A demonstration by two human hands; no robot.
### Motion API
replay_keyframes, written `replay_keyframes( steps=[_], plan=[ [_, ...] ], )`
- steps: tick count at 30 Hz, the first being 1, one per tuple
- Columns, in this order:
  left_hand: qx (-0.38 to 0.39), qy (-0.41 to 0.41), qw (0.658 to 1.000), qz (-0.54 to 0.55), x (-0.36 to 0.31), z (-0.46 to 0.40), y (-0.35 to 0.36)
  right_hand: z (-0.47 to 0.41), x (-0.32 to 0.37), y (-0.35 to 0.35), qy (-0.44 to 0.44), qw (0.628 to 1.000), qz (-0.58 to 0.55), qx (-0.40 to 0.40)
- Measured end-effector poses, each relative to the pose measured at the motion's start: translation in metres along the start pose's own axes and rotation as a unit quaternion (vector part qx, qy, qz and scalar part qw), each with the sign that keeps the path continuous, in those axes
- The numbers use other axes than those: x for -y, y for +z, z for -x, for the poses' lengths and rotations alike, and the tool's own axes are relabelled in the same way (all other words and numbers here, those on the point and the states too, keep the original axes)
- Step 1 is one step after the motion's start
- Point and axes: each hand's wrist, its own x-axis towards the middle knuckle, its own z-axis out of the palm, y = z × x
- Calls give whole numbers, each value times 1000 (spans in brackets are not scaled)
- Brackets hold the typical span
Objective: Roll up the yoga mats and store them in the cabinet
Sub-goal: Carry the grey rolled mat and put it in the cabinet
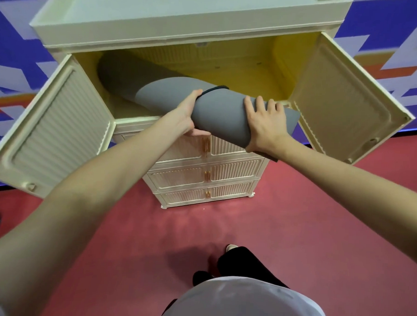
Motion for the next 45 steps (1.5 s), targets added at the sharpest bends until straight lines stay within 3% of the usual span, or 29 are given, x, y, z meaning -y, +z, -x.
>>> replay_keyframes(
  steps=[2,4,5,7,8,10,13,16,21,25,28,37,45],
  plan=[
    [12,1,998,-64,-2,-9,-11,-10,-14,2,-6,1000,-15,-8],
    [-50,97,970,-217,-1,-21,-24,-20,-24,3,-15,1000,-24,-6],
    [-108,179,929,-305,-1,-31,-32,-25,-29,3,-19,999,-29,-1],
    [-202,344,801,-446,-2,-43,-48,-37,-38,0,-29,999,-42,19],
    [-210,408,743,-486,-5,-47,-54,-43,-43,-3,-34,998,-50,31],
    [-150,473,651,-575,-16,-52,-58,-55,-53,-11,-41,995,-73,58],
    [-101,475,556,-675,-35,-58,-52,-71,-62,-23,-48,988,-100,103],
    [-87,471,498,-723,-44,-71,-41,-75,-60,-27,-38,989,-80,118],
    [-63,499,519,-691,-46,-82,-26,-58,-19,-1,-40,999,12,-26],
    [-55,536,506,-674,-46,-89,-29,-59,-7,23,-21,995,36,-89],
    [-58,549,500,-668,-48,-90,-27,-68,-24,28,-60,989,12,-135],
    [-117,539,503,-666,-44,-81,8,-92,-88,20,-124,977,0,-174],
    [-164,504,515,-674,-50,-81,12,-114,-87,20,-140,976,-15,-167]
  ],
)
